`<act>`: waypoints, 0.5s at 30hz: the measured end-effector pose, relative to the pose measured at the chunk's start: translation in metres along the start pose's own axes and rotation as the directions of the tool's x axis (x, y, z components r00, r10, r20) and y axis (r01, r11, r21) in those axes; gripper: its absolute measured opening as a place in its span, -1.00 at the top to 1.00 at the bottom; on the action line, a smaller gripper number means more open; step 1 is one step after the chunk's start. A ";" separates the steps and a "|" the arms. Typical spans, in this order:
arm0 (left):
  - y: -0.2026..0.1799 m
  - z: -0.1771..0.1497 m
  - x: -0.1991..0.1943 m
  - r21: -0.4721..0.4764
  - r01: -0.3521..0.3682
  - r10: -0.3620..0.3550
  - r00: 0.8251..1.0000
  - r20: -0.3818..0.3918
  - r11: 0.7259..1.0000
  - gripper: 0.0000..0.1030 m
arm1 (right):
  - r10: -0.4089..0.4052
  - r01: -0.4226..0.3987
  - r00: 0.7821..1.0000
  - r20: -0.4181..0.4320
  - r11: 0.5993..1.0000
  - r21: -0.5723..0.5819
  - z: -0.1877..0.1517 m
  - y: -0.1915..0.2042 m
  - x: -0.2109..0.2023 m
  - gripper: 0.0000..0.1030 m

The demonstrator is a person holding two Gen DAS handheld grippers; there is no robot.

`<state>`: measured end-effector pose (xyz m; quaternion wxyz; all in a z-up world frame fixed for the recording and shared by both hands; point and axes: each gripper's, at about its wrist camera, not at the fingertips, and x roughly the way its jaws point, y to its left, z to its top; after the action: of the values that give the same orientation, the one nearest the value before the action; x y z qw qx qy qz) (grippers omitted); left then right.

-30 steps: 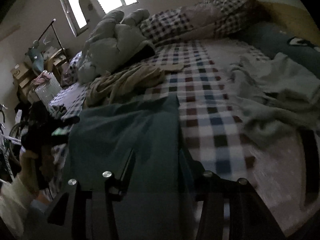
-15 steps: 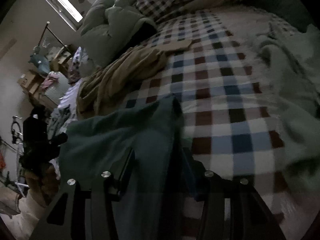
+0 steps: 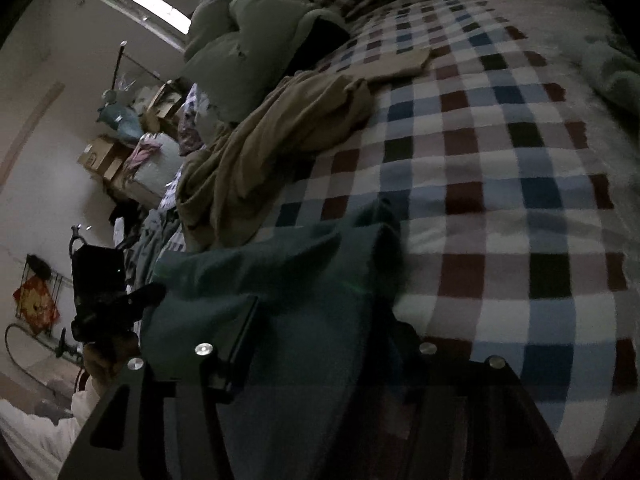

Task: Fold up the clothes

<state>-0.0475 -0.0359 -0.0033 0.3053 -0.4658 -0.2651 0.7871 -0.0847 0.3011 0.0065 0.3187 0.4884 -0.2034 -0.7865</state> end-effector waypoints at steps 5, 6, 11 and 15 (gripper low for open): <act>-0.001 0.000 0.001 0.006 -0.002 0.002 1.000 0.001 1.000 -0.20 | 0.035 -0.035 0.999 -0.028 0.999 -0.014 0.009 -0.002 0.015 -0.13; -0.001 0.000 0.001 0.008 -0.001 0.001 1.000 0.001 1.000 -0.20 | 0.038 -0.039 0.999 -0.031 0.999 -0.020 0.010 -0.001 0.017 -0.13; -0.005 0.000 0.003 0.014 -0.009 0.008 1.000 0.010 1.000 0.26 | 0.015 -0.015 1.000 -0.012 0.998 -0.054 0.011 0.005 0.023 -0.01; -0.011 0.001 0.002 0.041 -0.023 0.022 0.999 0.032 0.999 0.55 | -0.025 0.030 0.999 0.046 0.994 -0.108 0.007 0.017 0.014 0.68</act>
<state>-0.0465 -0.0273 0.0037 0.3019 -0.4500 -0.2484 0.8029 -0.0909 0.2791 0.0110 0.3294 0.4554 -0.1609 -0.8113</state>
